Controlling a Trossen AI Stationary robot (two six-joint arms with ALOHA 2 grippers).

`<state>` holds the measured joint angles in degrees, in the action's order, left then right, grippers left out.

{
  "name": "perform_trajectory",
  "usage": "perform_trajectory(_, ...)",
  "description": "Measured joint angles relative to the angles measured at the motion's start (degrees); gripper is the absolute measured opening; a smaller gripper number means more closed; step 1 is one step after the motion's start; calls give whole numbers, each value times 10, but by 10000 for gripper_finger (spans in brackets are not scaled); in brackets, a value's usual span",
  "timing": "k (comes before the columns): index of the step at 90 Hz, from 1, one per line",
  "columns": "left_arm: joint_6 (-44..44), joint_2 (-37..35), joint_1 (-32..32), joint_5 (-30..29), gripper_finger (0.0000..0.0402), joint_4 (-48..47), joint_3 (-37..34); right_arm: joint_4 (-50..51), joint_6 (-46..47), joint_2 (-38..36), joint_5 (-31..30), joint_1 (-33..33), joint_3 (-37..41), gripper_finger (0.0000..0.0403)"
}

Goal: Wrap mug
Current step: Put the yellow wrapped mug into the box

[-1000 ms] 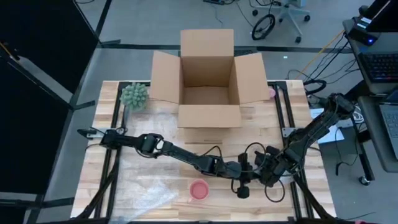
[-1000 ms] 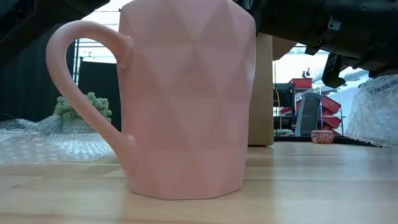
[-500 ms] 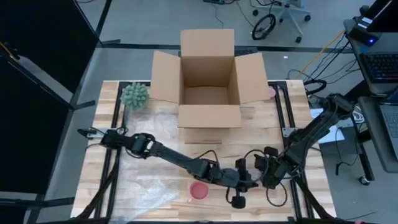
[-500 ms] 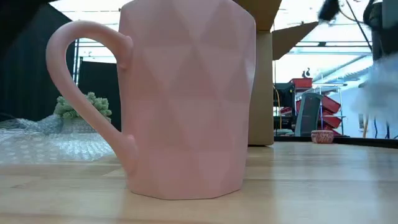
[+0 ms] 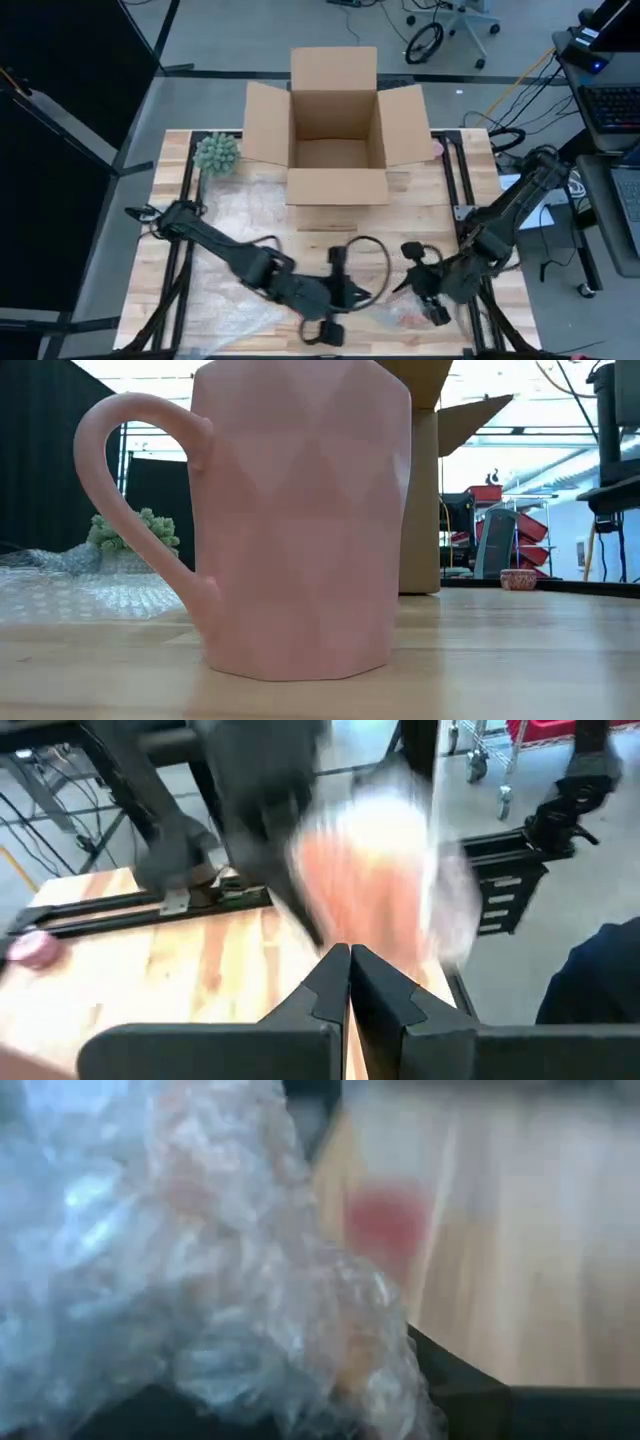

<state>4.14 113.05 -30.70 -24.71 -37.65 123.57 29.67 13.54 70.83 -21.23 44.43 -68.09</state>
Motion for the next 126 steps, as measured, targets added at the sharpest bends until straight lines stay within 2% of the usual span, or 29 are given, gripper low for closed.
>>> perform_trajectory(8, 0, -33, -10, -6, 0, -39, -1, -57, -137, 0, -41, -18, -50, 17)
perform_trajectory(25, 0, -84, -13, -13, 0, -117, -2, -186, -390, -1, -43, -93, -135, 17)
perform_trajectory(34, -1, -110, -11, -21, 0, -158, -2, -225, -486, -1, -44, -166, -169, 17)
perform_trajectory(47, -3, -135, -3, -47, 0, -222, -2, -255, -559, 0, -43, -307, -196, 17)
perform_trajectory(65, -4, -146, 22, -70, 0, -268, -2, -225, -537, 44, -41, -557, -204, 17)
perform_trajectory(72, -1, -146, 31, -70, 0, -276, -2, -148, -494, 79, 5, -637, -204, 17)
perform_trajectory(78, 3, -146, 35, -71, 0, -279, -2, -55, -458, 114, 45, -681, -204, 17)
perform_trajectory(90, 16, -146, 40, -71, 0, -279, -2, 92, -434, 191, 89, -717, -202, 17)
perform_trajectory(103, 31, -146, 40, -73, 0, -279, -2, 132, -435, 259, 100, -719, -203, 17)
perform_trajectory(114, 34, -143, 40, -73, 0, -278, -2, 167, -430, 325, 140, -718, -203, 17)
perform_trajectory(126, 45, -139, 40, -75, 0, -279, -2, 181, -431, 387, 141, -718, -205, 17)
